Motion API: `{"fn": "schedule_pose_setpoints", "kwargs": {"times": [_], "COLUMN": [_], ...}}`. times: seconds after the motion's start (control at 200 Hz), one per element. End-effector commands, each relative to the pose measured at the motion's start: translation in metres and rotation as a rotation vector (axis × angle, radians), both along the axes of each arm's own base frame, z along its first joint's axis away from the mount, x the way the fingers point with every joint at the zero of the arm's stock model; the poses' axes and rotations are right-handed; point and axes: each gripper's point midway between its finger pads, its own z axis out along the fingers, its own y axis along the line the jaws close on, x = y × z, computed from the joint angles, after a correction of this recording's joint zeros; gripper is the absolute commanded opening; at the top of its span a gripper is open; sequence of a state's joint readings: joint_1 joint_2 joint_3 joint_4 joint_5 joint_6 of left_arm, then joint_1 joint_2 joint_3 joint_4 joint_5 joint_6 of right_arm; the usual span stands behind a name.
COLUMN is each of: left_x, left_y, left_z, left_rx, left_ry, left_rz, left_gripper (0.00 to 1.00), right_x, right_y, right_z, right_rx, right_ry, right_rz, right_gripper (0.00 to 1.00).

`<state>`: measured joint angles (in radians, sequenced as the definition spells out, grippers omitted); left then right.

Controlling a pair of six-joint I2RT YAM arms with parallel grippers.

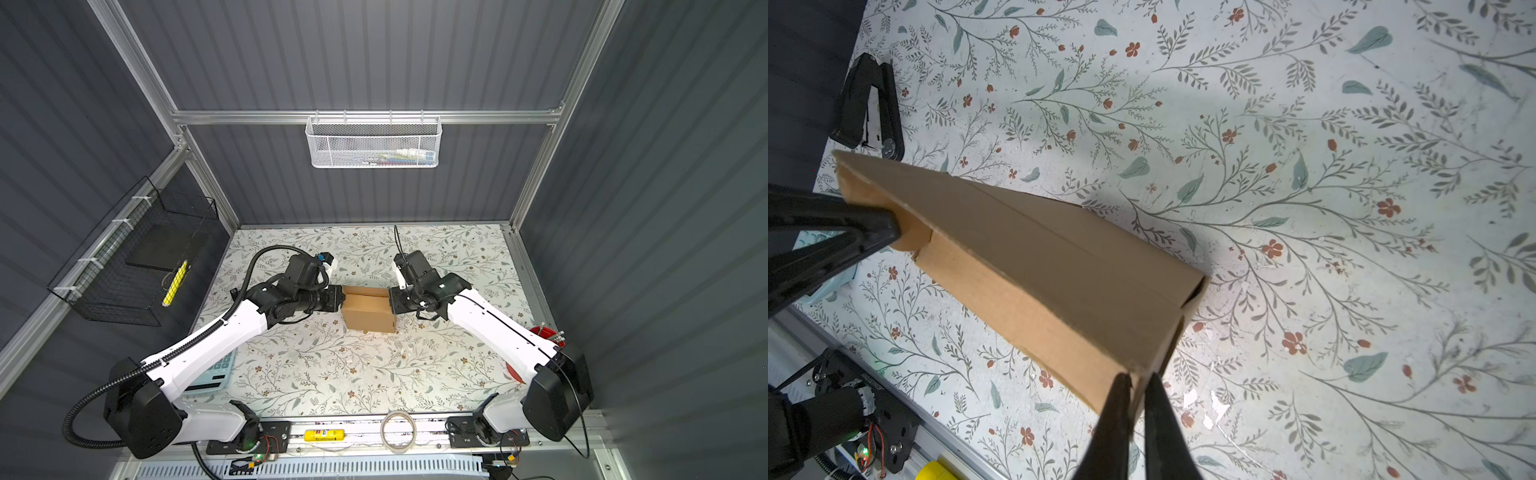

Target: Fold the paper box

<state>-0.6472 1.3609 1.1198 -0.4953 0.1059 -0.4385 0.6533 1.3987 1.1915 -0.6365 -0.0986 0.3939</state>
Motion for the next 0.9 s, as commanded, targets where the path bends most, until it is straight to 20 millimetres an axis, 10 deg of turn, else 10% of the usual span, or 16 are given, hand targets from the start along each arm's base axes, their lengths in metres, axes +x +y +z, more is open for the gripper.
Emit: {"fn": "schedule_pose_setpoints", "kwargs": {"times": [0.0,0.89], "left_x": [-0.009,-0.011], "left_y": [-0.02,-0.011], "left_z": [0.012,-0.011], "left_rx": [-0.056,0.043], "left_ry": [0.013,0.042], "left_rz": [-0.081,-0.104], "left_gripper": [0.0,0.0], "right_x": [0.0,0.002], "right_y": [0.02,0.03], "right_z": [0.016,0.017], "right_rx": [0.078,0.096], "right_ry": [-0.01,0.029], "right_rz": [0.051,0.066], "right_gripper": [0.12,0.12]}}
